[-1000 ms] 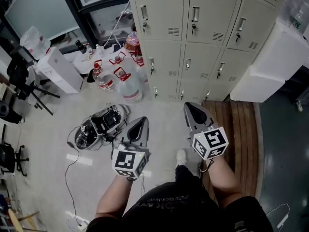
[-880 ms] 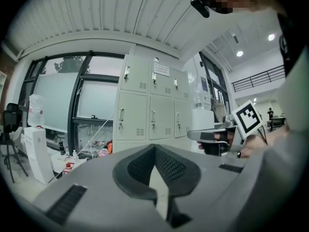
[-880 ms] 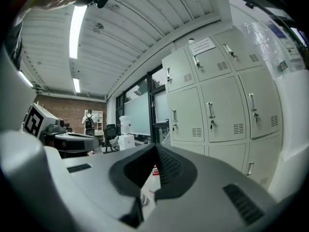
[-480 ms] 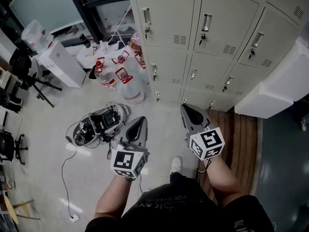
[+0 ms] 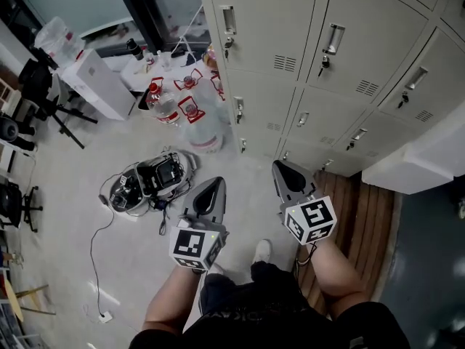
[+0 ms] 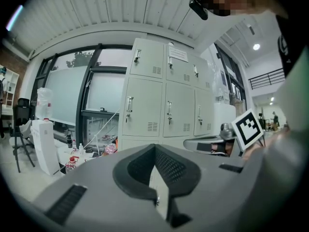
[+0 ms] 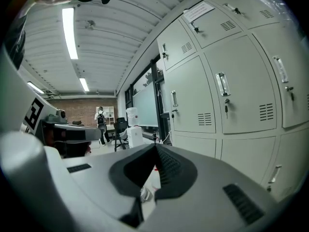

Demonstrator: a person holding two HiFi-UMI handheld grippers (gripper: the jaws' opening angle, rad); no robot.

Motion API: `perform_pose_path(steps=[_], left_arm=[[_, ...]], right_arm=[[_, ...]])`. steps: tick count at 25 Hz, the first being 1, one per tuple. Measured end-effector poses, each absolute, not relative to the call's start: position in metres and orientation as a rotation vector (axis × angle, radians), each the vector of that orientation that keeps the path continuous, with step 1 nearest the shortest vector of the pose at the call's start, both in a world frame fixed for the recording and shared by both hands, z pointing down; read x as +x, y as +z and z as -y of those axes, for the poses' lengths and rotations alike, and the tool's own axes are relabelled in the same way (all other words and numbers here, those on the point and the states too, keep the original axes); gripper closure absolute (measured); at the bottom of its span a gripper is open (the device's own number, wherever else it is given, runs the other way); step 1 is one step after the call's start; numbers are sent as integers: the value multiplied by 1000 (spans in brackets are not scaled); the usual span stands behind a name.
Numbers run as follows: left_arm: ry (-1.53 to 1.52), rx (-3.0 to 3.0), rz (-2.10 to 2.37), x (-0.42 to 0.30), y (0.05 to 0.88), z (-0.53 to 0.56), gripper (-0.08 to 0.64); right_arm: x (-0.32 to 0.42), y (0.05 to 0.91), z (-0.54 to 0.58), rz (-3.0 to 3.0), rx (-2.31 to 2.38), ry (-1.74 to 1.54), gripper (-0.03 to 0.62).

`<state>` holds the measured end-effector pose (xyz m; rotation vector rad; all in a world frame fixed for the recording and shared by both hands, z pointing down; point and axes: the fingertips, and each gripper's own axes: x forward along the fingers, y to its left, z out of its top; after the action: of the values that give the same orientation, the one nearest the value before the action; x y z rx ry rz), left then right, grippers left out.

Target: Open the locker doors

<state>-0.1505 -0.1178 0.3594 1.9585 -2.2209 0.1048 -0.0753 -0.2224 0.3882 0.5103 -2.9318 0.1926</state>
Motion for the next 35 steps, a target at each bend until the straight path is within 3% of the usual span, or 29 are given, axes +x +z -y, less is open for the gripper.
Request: perform_pose_path(steps=[19, 35], left_arm=[[162, 2173, 2056, -257, 459, 204, 561], [113, 2226, 1976, -308, 670, 221, 561]], right_arm=[[-175, 486, 277, 2846, 790, 153, 592], [-243, 718, 285, 2808, 870, 175, 592]])
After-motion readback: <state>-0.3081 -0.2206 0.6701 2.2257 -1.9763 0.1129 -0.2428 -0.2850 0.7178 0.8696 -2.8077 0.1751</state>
